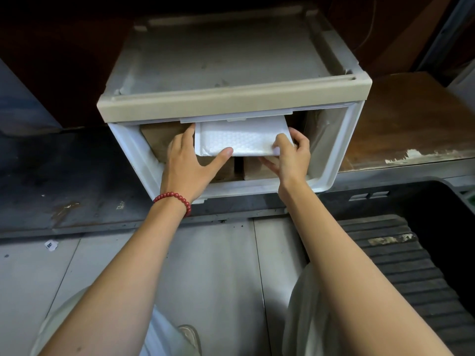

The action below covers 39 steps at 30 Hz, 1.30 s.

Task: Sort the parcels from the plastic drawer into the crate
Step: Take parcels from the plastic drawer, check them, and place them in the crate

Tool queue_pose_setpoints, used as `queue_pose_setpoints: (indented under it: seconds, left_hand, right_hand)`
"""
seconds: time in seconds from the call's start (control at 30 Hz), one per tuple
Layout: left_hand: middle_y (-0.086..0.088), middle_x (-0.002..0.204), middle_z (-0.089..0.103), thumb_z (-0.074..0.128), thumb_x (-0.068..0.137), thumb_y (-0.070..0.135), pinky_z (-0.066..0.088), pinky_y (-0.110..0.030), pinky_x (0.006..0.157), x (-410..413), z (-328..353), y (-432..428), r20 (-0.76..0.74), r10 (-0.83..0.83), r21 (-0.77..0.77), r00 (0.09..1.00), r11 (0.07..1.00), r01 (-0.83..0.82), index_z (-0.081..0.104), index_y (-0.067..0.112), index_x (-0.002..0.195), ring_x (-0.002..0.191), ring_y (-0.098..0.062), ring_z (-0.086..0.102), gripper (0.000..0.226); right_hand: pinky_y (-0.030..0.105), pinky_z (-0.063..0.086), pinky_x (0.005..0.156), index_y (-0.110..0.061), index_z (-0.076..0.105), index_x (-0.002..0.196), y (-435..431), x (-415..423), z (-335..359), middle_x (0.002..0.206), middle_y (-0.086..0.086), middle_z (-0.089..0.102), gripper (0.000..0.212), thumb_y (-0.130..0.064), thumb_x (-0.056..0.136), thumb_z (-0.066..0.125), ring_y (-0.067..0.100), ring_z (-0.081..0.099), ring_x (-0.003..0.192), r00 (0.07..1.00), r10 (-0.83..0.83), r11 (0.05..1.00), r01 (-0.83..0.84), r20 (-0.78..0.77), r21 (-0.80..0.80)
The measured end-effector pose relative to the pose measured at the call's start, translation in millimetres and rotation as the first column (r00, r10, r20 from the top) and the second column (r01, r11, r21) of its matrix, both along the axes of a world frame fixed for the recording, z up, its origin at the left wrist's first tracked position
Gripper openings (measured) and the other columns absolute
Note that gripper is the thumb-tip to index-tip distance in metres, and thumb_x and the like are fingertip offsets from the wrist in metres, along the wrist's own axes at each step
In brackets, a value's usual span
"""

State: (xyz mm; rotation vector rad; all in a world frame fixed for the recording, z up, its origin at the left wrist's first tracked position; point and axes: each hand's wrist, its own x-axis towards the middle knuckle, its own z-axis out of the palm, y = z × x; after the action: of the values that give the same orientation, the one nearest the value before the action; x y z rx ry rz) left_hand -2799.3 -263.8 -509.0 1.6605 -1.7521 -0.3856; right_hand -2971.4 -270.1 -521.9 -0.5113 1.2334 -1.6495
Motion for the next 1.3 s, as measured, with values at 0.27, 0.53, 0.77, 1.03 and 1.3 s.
queue_pose_setpoints:
  seconds: [0.27, 0.53, 0.77, 1.03, 1.3]
  left_hand:
    - [0.002, 0.149, 0.035, 0.065, 0.082, 0.051, 0.029, -0.023, 0.102, 5.7, 4.3, 10.8, -0.144, -0.037, 0.037, 0.989, 0.998, 0.043, 0.031, 0.020, 0.145, 0.134, -0.013, 0.034, 0.078]
    - [0.002, 0.151, 0.033, 0.077, 0.075, 0.042, 0.027, -0.028, 0.107, 6.6, 10.9, 29.0, -0.241, -0.083, 0.144, 0.967, 0.982, 0.120, 0.022, 0.022, 0.149, 0.138, -0.014, 0.031, 0.094]
    - [0.003, 0.152, 0.031, 0.075, 0.074, 0.047, 0.027, -0.038, 0.113, 2.6, 14.0, 37.8, -0.309, -0.075, 0.195, 0.948, 0.971, 0.140, 0.019, 0.023, 0.150, 0.139, -0.017, 0.030, 0.098]
    - [0.001, 0.152, 0.032, 0.069, 0.080, 0.047, 0.032, -0.038, 0.109, 7.2, 15.2, 48.6, -0.327, -0.093, 0.223, 0.940, 0.959, 0.172, 0.019, 0.024, 0.150, 0.136, -0.018, 0.035, 0.089]
    - [-0.001, 0.147, 0.039, 0.069, 0.082, 0.042, 0.040, -0.027, 0.090, 11.9, 19.2, 68.2, -0.373, -0.072, 0.267, 0.925, 0.947, 0.181, 0.025, 0.022, 0.149, 0.118, -0.015, 0.050, 0.083]
  right_hand:
    - [0.030, 0.060, 0.065, -0.008, 0.055, 0.110, 25.3, -17.7, 7.2, 0.106, 0.002, 0.055, 0.025, -0.007, 0.085, 0.059, 0.016, 0.061, 0.085, 0.974, 0.171, 0.981, -0.156, -0.147, 0.112]
    - [0.025, 0.054, 0.062, -0.016, 0.047, 0.122, 61.9, -18.7, 13.9, 0.113, -0.002, 0.062, 0.036, -0.025, 0.091, 0.062, 0.010, 0.063, 0.088, 0.889, 0.349, 0.929, -0.287, -0.298, 0.232]
    - [0.033, 0.051, 0.071, -0.017, 0.049, 0.116, 80.6, -33.2, 24.2, 0.105, 0.001, 0.063, 0.028, -0.016, 0.090, 0.057, 0.019, 0.062, 0.090, 0.887, 0.395, 0.895, -0.312, -0.239, 0.319]
    - [0.043, 0.052, 0.086, -0.017, 0.045, 0.126, 104.9, -45.0, 20.4, 0.118, 0.005, 0.062, 0.046, -0.015, 0.082, 0.058, 0.026, 0.062, 0.103, 0.886, 0.388, 0.894, -0.295, -0.254, 0.337]
    - [0.044, 0.051, 0.089, -0.022, 0.047, 0.124, 126.6, -32.5, 18.8, 0.112, -0.001, 0.062, 0.043, -0.008, 0.085, 0.056, 0.022, 0.060, 0.102, 0.862, 0.453, 0.868, -0.366, -0.230, 0.337]
